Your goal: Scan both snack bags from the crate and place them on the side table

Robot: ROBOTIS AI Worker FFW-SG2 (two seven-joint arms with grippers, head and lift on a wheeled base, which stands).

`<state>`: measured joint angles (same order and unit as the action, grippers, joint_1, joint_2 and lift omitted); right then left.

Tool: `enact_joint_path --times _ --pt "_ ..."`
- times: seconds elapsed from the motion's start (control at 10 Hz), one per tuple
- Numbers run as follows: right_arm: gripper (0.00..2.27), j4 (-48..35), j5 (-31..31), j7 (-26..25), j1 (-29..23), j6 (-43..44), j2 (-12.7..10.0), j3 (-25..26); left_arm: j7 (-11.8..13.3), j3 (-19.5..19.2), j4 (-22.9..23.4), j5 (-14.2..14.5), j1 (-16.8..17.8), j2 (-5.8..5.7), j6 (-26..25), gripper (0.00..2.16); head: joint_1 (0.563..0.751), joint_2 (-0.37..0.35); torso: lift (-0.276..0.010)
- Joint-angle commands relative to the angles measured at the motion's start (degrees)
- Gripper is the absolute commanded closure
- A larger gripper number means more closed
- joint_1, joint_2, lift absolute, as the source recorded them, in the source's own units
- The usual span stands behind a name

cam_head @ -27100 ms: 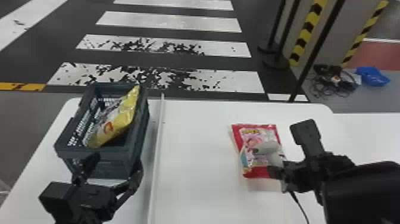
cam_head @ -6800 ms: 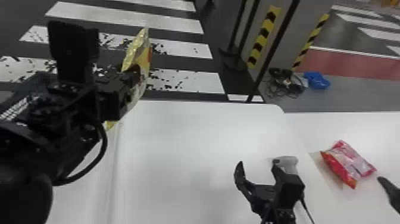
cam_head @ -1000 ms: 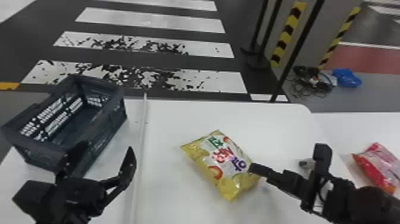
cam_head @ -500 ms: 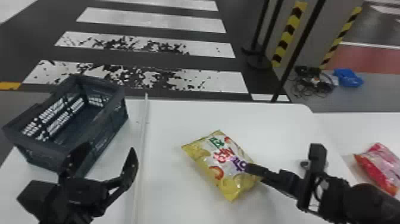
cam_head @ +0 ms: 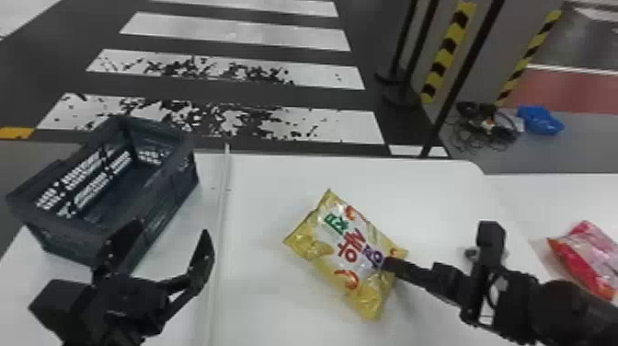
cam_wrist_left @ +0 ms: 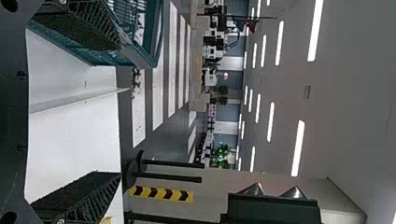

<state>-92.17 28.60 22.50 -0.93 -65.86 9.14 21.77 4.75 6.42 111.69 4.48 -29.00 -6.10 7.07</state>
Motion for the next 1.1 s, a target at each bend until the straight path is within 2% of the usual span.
enact_joint_path --times 0.0,0.3,0.4,0.5,0.7,1.0 --pt "2.26 0.1 1.5 0.3 -0.3 0.2 0.0 1.2 0.0 0.0 -0.1 0.0 0.0 0.03 0.0 0.03 0.695 -0.152 -0.095" --pt "2.26 -4.7 4.8 -0.7 -1.4 -0.4 -0.1 4.3 0.0 0.0 -0.2 0.0 -0.1 -0.06 0.0 0.03 0.695 -0.160 -0.095" --pt "2.26 -7.8 4.8 -2.6 -1.6 -0.2 -0.1 5.0 -0.1 0.0 -0.3 0.0 -0.1 -0.06 0.0 0.03 0.695 -0.171 -0.095" --pt "2.26 -11.2 2.2 -4.9 -2.1 2.3 -0.1 5.0 -0.1 0.0 -0.3 0.0 -0.1 -0.06 0.0 0.03 0.695 -0.176 -0.095" --pt "2.26 -17.9 -9.6 -8.4 -3.7 10.2 -0.1 0.4 -0.4 0.0 -0.5 0.0 0.0 -0.06 0.0 0.03 0.695 -0.216 -0.095" --pt "2.26 -19.6 -32.3 -16.8 -5.5 27.6 1.0 -11.7 -0.6 0.0 -0.6 0.0 0.0 0.03 0.0 0.03 0.695 -0.253 -0.095"
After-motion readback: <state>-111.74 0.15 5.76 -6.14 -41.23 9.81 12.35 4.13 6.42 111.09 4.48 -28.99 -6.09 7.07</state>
